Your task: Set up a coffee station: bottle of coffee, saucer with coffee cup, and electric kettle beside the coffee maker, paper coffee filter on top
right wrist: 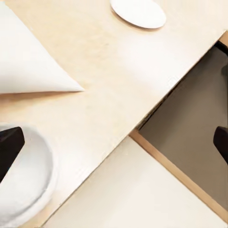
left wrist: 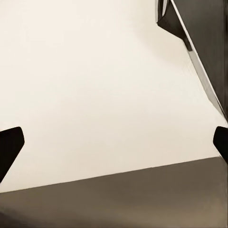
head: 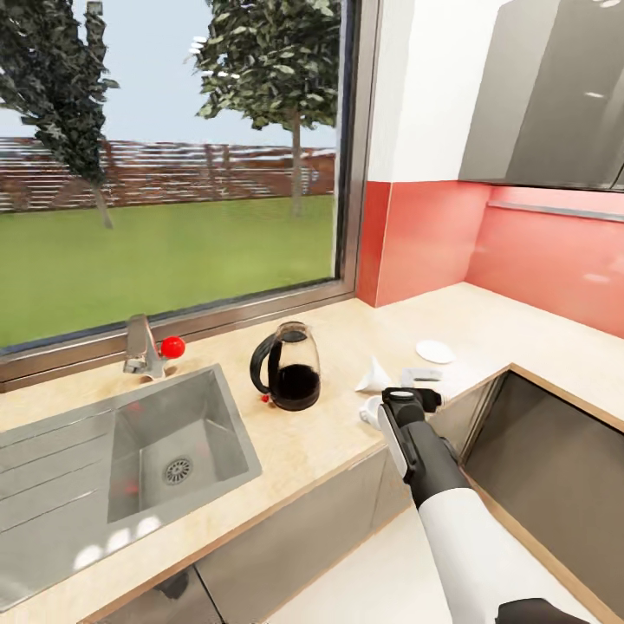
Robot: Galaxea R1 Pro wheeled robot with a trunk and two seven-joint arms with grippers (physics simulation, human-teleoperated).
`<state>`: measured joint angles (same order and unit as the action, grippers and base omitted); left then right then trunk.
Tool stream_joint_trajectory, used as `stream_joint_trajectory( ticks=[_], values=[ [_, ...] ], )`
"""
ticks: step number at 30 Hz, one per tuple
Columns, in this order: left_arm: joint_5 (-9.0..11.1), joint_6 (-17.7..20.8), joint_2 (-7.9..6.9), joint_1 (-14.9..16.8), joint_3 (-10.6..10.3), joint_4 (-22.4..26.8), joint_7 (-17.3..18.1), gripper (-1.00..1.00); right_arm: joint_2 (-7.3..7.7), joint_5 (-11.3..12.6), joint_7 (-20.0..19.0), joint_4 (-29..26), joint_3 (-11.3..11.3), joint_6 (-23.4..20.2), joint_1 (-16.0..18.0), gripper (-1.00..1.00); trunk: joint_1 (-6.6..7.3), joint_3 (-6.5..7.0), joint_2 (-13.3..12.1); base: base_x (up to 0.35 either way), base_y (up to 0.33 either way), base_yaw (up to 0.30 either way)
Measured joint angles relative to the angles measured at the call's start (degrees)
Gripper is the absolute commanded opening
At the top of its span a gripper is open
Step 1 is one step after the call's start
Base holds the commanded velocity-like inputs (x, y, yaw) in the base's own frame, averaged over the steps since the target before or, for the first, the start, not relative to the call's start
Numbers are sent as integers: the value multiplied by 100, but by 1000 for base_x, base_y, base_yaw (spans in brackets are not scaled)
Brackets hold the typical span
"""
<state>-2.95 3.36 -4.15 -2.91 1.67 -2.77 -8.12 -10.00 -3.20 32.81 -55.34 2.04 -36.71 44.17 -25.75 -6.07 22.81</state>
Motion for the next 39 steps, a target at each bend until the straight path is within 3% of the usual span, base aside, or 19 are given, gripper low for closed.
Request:
stream_joint_trajectory(
  ticks=[2,15,32,39],
  values=[
    [-13,6,137,-7,-12,6,-44,100,0,0,-3,0,0,0,-3,100,0,0,0,10,0,280],
    [-14,10,167,-9,-17,0,-52,100,0,-6,0,0,-7,0,-9,100,0,0,0,76,47,258],
    [-11,7,152,-8,-16,4,-58,100,1,-16,2,-6,-20,0,-10,100,2,6,2,105,-9,-48],
    [-12,5,159,-13,-16,2,-58,100,0,-18,7,267,-33,2,-9,100,0,7,0,37,-26,-31]
  ],
)
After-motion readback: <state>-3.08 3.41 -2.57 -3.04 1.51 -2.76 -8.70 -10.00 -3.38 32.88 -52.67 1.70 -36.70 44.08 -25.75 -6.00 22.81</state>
